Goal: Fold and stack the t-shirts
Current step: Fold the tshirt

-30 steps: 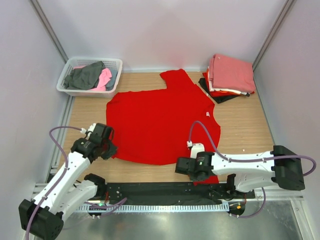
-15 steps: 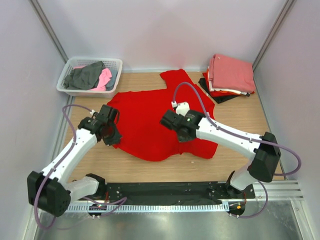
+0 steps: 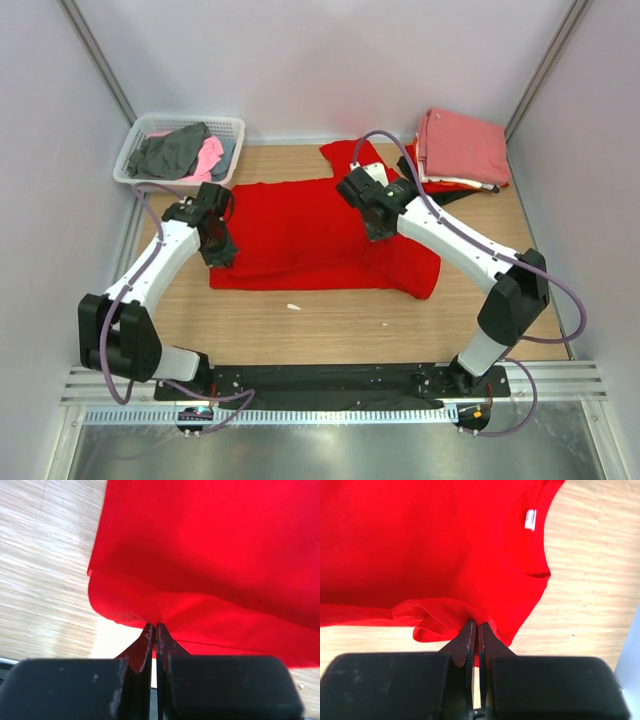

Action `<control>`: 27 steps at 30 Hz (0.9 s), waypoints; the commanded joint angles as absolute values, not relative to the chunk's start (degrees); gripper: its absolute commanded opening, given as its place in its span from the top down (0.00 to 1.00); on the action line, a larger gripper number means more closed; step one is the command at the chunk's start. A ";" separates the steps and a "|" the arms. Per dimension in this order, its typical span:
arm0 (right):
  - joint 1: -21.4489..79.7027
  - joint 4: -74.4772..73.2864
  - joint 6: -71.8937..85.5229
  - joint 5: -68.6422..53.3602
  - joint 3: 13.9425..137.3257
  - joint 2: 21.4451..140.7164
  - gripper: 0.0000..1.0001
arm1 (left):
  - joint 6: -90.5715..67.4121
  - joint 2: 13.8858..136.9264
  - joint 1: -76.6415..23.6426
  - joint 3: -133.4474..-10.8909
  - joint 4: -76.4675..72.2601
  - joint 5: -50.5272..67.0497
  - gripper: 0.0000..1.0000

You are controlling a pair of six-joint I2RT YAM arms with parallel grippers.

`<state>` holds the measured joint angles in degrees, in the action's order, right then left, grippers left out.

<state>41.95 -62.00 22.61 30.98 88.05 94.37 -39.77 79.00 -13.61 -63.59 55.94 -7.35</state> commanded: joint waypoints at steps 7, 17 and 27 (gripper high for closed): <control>36.92 -55.55 13.36 26.81 92.90 100.72 0.99 | -36.83 87.09 -10.28 -68.11 53.79 -8.44 1.00; 32.79 -52.73 7.39 25.57 101.59 112.83 0.99 | -35.78 98.24 -8.44 -73.12 53.88 -8.44 0.99; 25.67 -56.61 10.19 34.89 113.31 123.32 0.13 | -34.54 98.10 -7.03 -76.99 56.51 -11.24 0.30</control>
